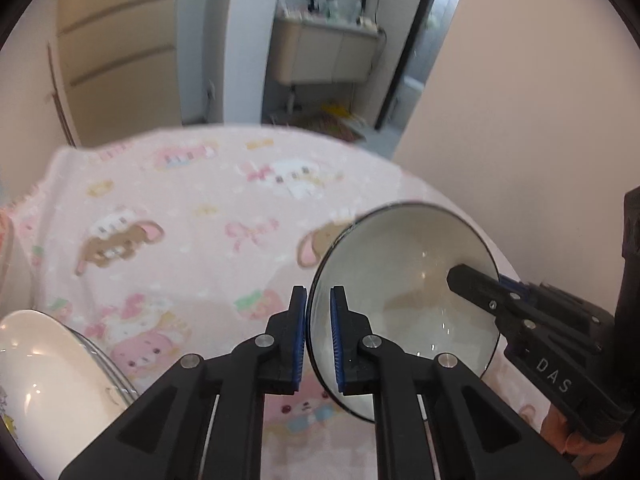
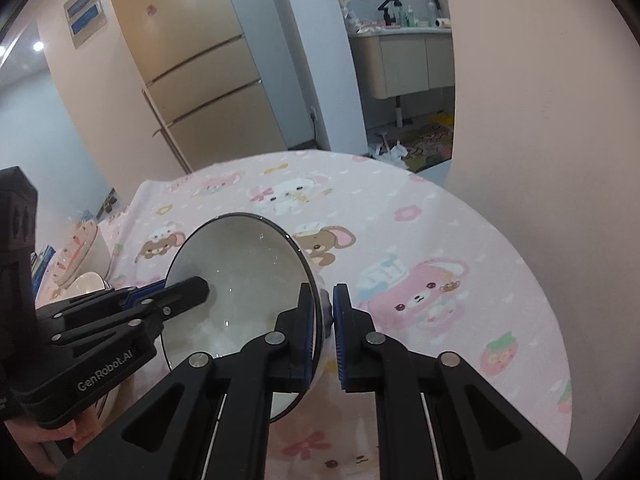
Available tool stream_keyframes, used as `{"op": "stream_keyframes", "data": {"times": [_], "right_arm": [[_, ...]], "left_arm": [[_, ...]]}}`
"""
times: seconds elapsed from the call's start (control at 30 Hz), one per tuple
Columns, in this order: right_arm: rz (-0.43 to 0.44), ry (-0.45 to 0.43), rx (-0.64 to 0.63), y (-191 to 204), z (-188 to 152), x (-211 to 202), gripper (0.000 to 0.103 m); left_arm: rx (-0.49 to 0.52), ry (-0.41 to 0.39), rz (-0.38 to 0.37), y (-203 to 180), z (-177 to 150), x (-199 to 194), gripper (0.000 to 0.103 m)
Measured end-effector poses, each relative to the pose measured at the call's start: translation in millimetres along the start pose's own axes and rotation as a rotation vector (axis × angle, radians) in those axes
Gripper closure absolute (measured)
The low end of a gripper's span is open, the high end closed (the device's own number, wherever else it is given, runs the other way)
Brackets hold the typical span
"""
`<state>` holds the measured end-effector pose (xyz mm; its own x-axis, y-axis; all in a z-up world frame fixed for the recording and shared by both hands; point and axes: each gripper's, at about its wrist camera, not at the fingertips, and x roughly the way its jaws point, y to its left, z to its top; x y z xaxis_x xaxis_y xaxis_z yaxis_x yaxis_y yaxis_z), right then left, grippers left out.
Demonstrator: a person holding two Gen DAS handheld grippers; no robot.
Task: Organize plates and bowls
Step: 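Lift the white bowl with both grippers and carry it over the pink bowls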
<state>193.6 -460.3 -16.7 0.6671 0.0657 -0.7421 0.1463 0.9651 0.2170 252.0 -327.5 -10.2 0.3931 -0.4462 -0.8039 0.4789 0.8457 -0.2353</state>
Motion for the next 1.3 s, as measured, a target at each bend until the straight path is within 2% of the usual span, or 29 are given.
{"op": "stream_keyframes", "data": {"times": [0.07,0.17,0.33,0.4,0.5,0.6,0.67,0.77,0.93,1.3], "right_arm": [[0.006,0.048,0.005,-3.2,3.3,4.6,0.090],[0.067,0.102,0.054,-12.5,5.5,11.1,0.087],[0.132,0.236,0.085,-20.7,11.8,26.4,0.084],[0.132,0.278,0.086,-20.8,15.3,31.2,0.084],[0.092,0.314,0.058,-15.6,20.6,39.5,0.084],[0.087,0.368,0.067,-15.7,21.2,50.4,0.085],[0.082,0.396,0.061,-14.2,18.4,57.2,0.085],[0.074,0.392,0.061,-13.9,16.3,56.3,0.086],[0.107,0.404,0.113,-23.1,16.6,52.8,0.088],[0.077,0.365,0.058,0.2,33.9,22.6,0.088]], "left_arm": [[-0.034,0.064,-0.042,5.0,1.4,8.2,0.091],[-0.077,0.101,-0.084,10.2,4.5,11.5,0.091],[-0.081,0.178,-0.081,7.8,13.8,17.2,0.090],[-0.091,0.209,-0.075,7.3,18.9,20.7,0.089],[-0.112,0.255,-0.055,10.4,22.6,30.8,0.073],[-0.123,0.310,-0.050,9.7,21.5,45.2,0.070],[-0.114,0.295,-0.047,6.8,21.7,46.5,0.072],[-0.054,0.277,-0.020,-1.6,21.7,44.0,0.085],[-0.061,0.287,-0.043,1.3,19.8,38.9,0.085],[-0.052,0.243,-0.037,4.3,29.0,4.3,0.085]]}}
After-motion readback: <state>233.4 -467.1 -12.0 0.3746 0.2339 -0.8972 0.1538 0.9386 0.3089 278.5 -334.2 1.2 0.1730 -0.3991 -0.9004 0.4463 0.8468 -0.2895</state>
